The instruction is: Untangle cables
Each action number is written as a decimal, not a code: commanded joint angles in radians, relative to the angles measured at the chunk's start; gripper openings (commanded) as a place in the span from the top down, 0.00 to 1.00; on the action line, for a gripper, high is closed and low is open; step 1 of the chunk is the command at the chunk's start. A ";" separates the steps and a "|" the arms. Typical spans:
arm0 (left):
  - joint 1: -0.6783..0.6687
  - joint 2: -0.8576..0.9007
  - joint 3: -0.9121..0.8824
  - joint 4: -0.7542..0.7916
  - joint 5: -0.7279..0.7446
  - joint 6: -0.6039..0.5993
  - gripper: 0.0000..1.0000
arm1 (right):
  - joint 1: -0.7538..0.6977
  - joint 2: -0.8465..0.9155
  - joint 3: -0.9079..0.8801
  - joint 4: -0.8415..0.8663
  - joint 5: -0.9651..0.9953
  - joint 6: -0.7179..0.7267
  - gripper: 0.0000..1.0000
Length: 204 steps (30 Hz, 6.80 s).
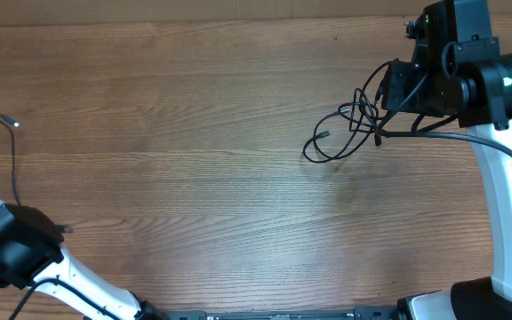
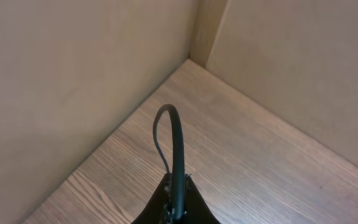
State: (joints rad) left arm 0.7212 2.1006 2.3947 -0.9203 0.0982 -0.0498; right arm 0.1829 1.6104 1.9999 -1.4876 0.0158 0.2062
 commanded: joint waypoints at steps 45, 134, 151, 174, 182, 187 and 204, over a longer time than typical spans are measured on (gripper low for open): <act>0.050 0.428 0.006 -0.025 0.166 0.004 0.00 | -0.008 -0.011 0.004 -0.021 0.005 0.010 0.95; -1.172 0.214 0.009 -0.388 1.020 0.760 0.35 | -0.008 -0.116 0.029 0.074 -0.279 -0.111 0.96; -1.034 0.195 0.012 -0.381 1.003 0.637 0.96 | -0.008 -0.116 0.029 0.058 -0.162 -0.111 0.96; -0.491 0.011 0.012 -0.551 0.997 0.544 0.96 | -0.008 -0.116 0.029 0.063 -0.129 -0.106 0.96; -0.408 0.011 0.012 -0.602 0.990 0.578 0.96 | -0.008 -0.116 0.029 0.066 -0.129 -0.106 0.96; -0.341 0.011 0.012 -0.626 0.988 0.578 0.96 | -0.008 -0.116 0.029 0.067 -0.129 -0.106 0.96; 0.156 -0.171 0.012 -0.616 1.155 0.577 0.96 | -0.008 -0.114 0.029 0.073 -0.129 -0.099 0.96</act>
State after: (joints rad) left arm 0.7425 2.0048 2.3947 -1.5627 1.2007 0.5068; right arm 0.1967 1.5124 2.0010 -1.4132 -0.2066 0.1043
